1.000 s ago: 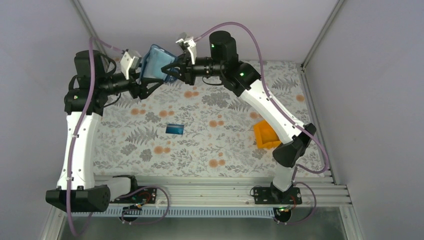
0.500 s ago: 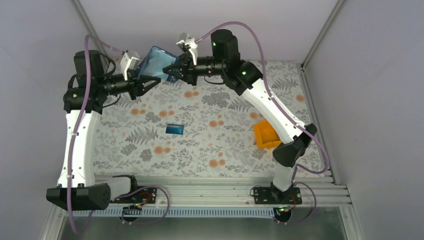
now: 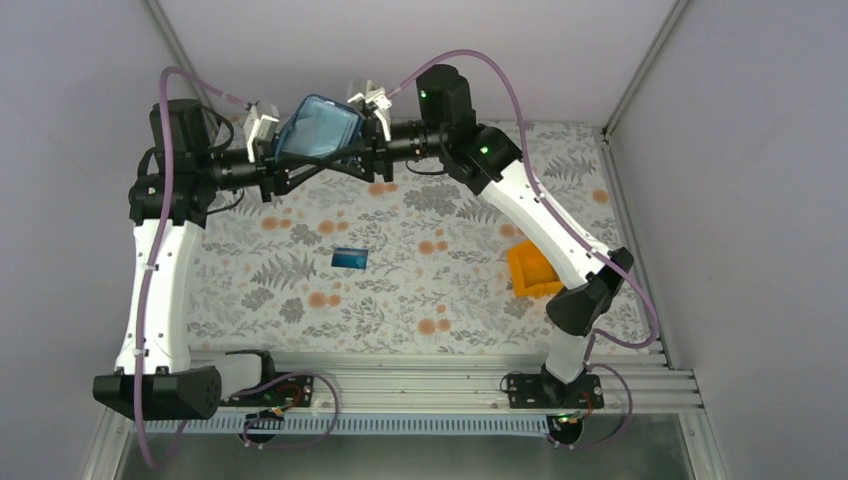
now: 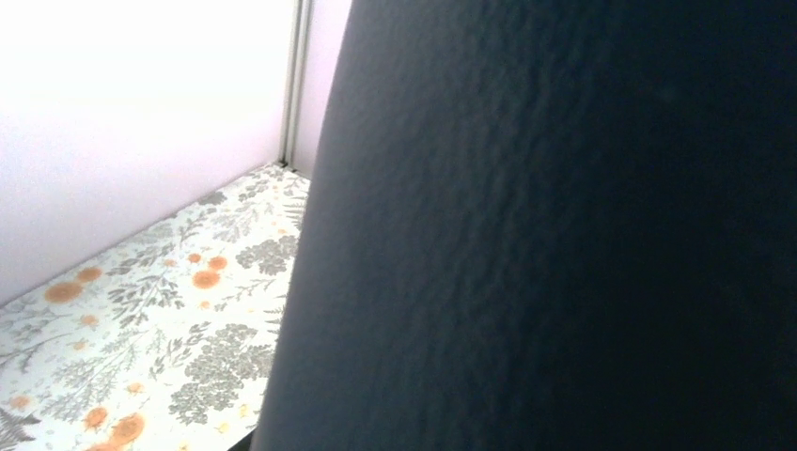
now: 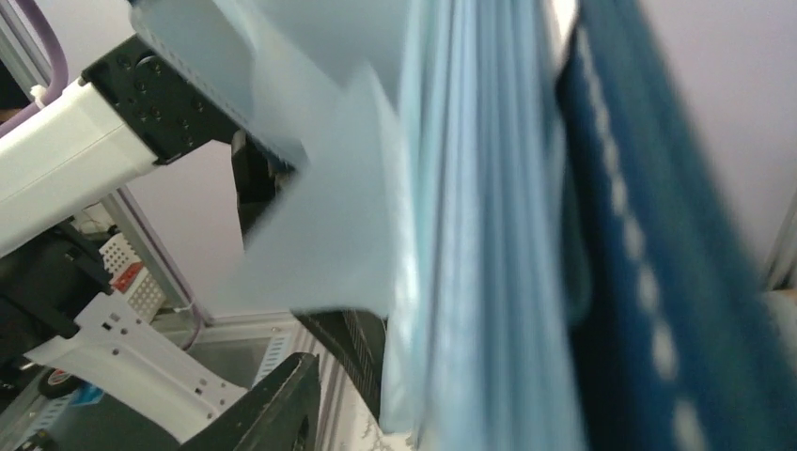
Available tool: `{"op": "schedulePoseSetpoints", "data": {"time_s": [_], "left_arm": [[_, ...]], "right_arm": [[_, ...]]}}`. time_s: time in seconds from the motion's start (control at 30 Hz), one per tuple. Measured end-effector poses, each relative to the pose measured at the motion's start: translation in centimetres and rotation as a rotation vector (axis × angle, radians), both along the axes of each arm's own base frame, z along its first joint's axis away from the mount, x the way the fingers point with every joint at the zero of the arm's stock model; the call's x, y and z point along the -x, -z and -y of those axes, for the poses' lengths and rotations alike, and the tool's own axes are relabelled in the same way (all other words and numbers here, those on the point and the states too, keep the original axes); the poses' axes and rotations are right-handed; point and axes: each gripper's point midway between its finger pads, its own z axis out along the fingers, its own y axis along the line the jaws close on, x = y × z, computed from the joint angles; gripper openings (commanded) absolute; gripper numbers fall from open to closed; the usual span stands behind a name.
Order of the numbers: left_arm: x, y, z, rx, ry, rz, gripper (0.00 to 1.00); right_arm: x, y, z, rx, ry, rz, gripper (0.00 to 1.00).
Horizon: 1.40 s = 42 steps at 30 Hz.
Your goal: Take the credit cards out of the card holder
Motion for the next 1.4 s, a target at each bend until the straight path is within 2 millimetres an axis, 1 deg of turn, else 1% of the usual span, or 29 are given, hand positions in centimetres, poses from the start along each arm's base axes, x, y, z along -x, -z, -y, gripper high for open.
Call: {"op": "schedulePoseSetpoints", "data": {"time_s": [0.07, 0.13, 0.2, 0.23, 0.27, 0.43, 0.63, 0.77, 0.87, 1.03, 1.23, 1.33, 1.4], "left_arm": [[0.2, -0.2, 0.1, 0.011, 0.014, -0.003, 0.03], [0.3, -0.2, 0.0, 0.015, 0.018, -0.005, 0.02], [0.3, -0.3, 0.0, 0.020, 0.022, -0.006, 0.02], [0.4, -0.3, 0.0, 0.021, 0.026, -0.006, 0.02], [0.5, -0.4, 0.1, 0.024, 0.031, -0.004, 0.02], [0.7, -0.6, 0.2, 0.030, 0.045, 0.002, 0.03], [0.8, -0.6, 0.2, 0.032, 0.048, 0.003, 0.02], [0.9, -0.7, 0.3, 0.037, 0.057, 0.003, 0.02], [1.1, -0.8, 0.3, 0.041, 0.066, 0.003, 0.02], [1.3, -0.9, 0.4, 0.050, 0.082, 0.003, 0.02], [1.8, -1.1, 0.5, 0.064, 0.109, 0.003, 0.02], [1.9, -1.2, 0.5, 0.067, 0.117, 0.005, 0.02], [2.0, -1.2, 0.5, 0.070, 0.121, 0.005, 0.02]], "right_arm": [[0.3, 0.5, 0.1, 0.006, -0.013, -0.005, 0.54], [0.6, 1.1, 0.5, 0.014, -0.023, -0.003, 0.53], [0.9, 1.6, 1.1, 0.023, -0.017, -0.005, 0.45], [1.0, 1.6, 1.4, 0.023, -0.012, 0.001, 0.40], [1.1, 1.5, 1.7, 0.021, -0.005, 0.004, 0.36], [0.6, 0.1, 2.4, -0.011, 0.039, 0.040, 0.36], [0.4, 0.0, 2.2, -0.019, 0.035, 0.024, 0.15], [0.1, 0.2, 2.0, -0.015, 0.037, 0.013, 0.13], [0.1, 0.2, 2.1, -0.015, 0.038, 0.013, 0.13], [0.1, 0.2, 2.1, -0.016, 0.037, 0.021, 0.22], [0.1, 0.5, 2.1, -0.007, 0.032, 0.029, 0.26], [0.1, 0.6, 2.2, 0.000, 0.033, 0.029, 0.31], [0.2, 0.7, 2.2, 0.000, 0.030, 0.035, 0.29]]}}
